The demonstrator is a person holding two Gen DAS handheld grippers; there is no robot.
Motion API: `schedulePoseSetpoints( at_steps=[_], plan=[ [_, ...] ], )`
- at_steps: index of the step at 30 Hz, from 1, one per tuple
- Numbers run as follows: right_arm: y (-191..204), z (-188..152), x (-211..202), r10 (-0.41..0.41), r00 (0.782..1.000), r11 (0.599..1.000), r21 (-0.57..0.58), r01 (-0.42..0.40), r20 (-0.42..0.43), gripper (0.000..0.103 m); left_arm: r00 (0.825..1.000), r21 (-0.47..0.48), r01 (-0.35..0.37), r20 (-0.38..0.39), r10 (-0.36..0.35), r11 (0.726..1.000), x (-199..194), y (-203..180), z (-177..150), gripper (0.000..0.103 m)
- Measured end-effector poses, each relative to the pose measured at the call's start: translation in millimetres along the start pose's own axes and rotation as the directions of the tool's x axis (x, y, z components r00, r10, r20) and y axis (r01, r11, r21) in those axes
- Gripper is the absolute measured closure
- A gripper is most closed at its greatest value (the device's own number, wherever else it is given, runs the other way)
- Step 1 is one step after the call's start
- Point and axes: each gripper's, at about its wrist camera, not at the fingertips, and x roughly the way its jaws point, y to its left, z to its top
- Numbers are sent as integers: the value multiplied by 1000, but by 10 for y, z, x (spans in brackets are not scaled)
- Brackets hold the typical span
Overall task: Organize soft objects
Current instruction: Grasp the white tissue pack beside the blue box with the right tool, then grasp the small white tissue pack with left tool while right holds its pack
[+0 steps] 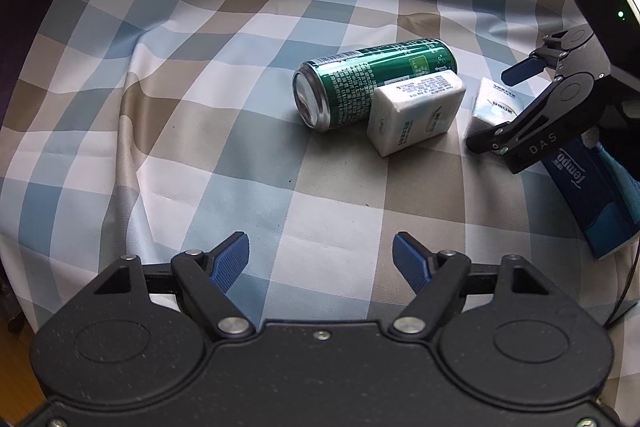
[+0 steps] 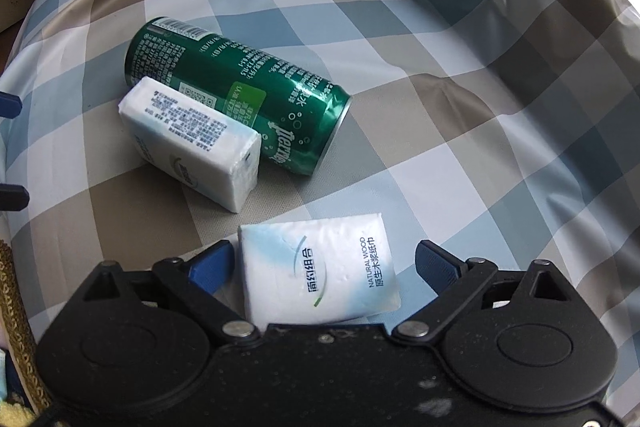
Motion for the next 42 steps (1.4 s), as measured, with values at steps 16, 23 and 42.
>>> schedulePoseSetpoints(
  at_steps=[16,23,42],
  plan=[
    [-409,-317,-231,-238,960,844,521,129,148,28,1000,3,18,9,-18,1000,-13,-214,230,28],
    [-597,-591,-349,-358,909,698,708,109,213,28,998,-24,27,59,-25,999,-13,-413,573,21],
    [-628,-796,-451,-449,860,583,809,75,243,28,993,-46,-101,51,103,994,486,-811,1117,19]
  ],
)
